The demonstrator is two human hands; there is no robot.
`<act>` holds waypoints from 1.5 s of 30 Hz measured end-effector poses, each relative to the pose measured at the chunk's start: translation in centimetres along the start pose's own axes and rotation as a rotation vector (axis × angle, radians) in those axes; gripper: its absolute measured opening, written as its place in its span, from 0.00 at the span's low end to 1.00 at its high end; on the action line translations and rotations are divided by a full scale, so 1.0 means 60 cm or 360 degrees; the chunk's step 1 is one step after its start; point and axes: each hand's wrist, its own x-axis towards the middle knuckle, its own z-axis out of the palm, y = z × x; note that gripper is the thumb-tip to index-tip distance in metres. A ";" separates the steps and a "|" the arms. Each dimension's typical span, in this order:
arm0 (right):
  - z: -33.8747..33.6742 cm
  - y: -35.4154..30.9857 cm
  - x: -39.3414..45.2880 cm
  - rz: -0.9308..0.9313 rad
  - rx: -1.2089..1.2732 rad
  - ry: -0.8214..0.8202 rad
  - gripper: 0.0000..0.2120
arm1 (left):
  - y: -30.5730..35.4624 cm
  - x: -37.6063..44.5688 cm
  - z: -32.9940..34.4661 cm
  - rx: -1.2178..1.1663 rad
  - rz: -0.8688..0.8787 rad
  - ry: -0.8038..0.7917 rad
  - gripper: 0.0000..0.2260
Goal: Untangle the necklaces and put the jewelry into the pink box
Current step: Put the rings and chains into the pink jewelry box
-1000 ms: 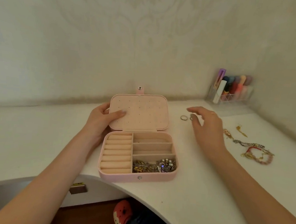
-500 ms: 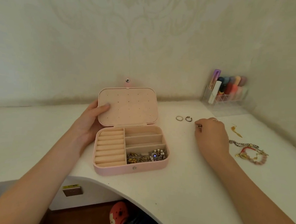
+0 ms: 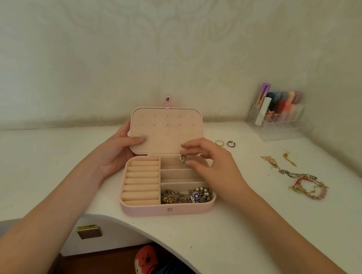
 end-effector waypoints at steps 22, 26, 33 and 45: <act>-0.053 0.112 0.028 0.0412 -0.1182 0.0320 0.19 | 0.000 0.002 -0.005 -0.0008 -0.0036 -0.0017 0.46; -0.055 0.110 0.027 0.0407 -0.1057 0.0440 0.22 | 0.000 0.001 -0.003 -0.0020 -0.0029 -0.0019 0.41; -0.032 0.048 0.016 0.0048 -0.0127 0.0601 0.15 | 0.000 0.000 -0.003 -0.0046 -0.0027 -0.0028 0.40; -0.010 0.024 0.002 -0.0096 0.0210 0.0002 0.16 | 0.002 0.002 -0.002 -0.0047 -0.0030 0.0010 0.46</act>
